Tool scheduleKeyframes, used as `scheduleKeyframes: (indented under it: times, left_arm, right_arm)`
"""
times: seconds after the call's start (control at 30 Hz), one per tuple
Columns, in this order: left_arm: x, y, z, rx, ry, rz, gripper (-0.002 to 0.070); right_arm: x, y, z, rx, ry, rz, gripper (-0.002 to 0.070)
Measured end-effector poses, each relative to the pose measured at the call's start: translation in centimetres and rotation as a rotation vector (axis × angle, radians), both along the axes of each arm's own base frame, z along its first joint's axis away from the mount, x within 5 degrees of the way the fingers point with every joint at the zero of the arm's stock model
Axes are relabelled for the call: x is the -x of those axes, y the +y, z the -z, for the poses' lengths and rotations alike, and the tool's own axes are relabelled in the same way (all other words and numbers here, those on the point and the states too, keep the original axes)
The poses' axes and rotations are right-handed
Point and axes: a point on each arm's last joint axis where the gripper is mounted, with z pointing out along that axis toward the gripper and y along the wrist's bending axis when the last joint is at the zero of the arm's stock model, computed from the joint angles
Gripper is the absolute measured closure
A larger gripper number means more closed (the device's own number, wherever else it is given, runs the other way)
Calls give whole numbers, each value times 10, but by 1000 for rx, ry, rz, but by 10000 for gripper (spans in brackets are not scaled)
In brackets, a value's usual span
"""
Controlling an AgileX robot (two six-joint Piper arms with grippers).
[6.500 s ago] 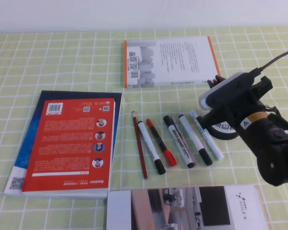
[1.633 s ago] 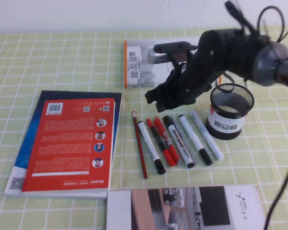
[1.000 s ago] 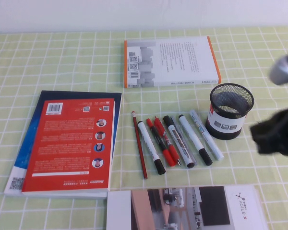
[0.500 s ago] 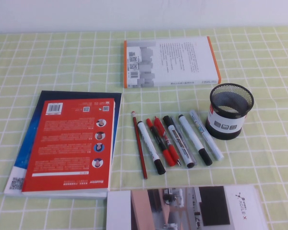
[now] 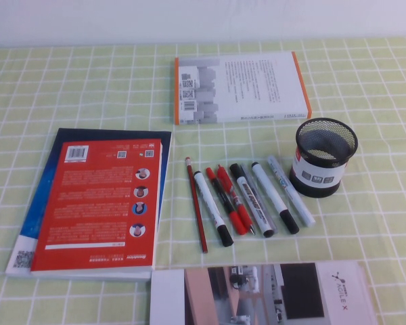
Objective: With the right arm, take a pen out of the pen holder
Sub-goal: 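Take a marker out of the pen holder and lay it on the table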
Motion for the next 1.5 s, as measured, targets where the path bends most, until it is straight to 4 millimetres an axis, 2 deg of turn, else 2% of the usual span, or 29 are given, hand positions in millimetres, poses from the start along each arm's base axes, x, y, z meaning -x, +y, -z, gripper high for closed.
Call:
scheduleKeyframes:
  times: [0.1,0.23,0.47,0.73,1.07,1.5]
  left_arm:
    - [0,0,0,0,0,0,680]
    - [0,0,0,0,0,0,680]
    - [0,0,0,0,0,0,680]
    - [0,0,0,0,0,0,680]
    - [0,0,0,0,0,0,680]
    - [0,0,0,0,0,0,680]
  right_arm:
    - [10,-18,26,-41,-130,125,689]
    - [21,-30,46,-66,-243,228,688]
    - [34,-39,42,-84,-359,321,689]
    - [50,-40,53,-73,-300,313,689]
    - [53,-39,68,-34,-145,304,689]
    - [53,-39,68,-31,-137,303,689]
